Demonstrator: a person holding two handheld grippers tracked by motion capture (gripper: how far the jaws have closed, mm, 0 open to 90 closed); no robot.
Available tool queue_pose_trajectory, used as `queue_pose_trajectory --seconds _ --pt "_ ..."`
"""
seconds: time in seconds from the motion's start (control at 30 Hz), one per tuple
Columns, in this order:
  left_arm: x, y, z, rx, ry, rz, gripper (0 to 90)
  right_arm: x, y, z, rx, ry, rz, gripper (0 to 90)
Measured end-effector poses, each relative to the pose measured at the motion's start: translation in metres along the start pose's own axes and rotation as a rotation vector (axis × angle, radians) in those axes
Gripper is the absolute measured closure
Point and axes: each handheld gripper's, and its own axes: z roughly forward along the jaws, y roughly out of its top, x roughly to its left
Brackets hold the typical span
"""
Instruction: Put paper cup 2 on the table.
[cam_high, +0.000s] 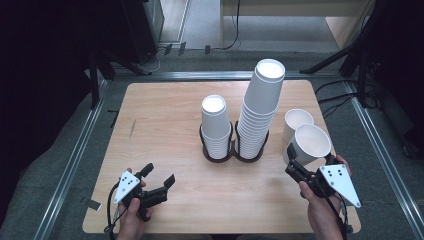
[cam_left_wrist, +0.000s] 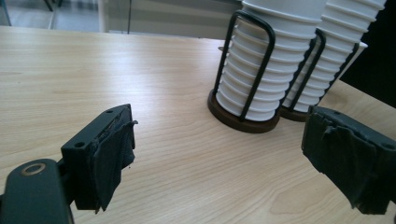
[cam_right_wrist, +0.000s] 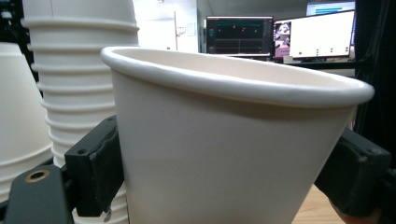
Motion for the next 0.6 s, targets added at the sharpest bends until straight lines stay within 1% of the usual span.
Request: queue_pose_trajectory --seconds 0.1,0.17,0.27,0.37,0.47,0.5,0.6 --pt "0.005 -0.001 0.000 0.003 0.012 -0.008 9.7 -0.002 -0.006 0.003 0.005 0.003 -0.013 13.4" --pt "0.008 -0.001 0.000 0.006 0.018 -0.014 9.7 -0.003 -0.011 0.005 0.001 -0.004 -0.031 13.4" --pt "0.013 -0.002 -0.001 0.008 0.032 -0.021 9.7 -0.004 -0.018 0.009 0.013 0.004 -0.030 13.4" --pt "0.017 -0.002 -0.001 0.006 0.043 -0.025 9.7 -0.006 -0.025 0.013 0.016 0.010 -0.051 13.4" --pt "0.020 -0.002 -0.001 0.004 0.051 -0.032 9.7 -0.008 -0.031 0.016 0.018 0.013 -0.060 13.4" --pt "0.021 -0.002 -0.001 0.002 0.056 -0.040 9.7 -0.009 -0.032 0.017 0.023 0.013 -0.057 13.5" --pt "0.025 -0.002 -0.003 -0.001 0.068 -0.053 9.7 -0.010 -0.035 0.019 0.024 0.013 -0.071 13.5"
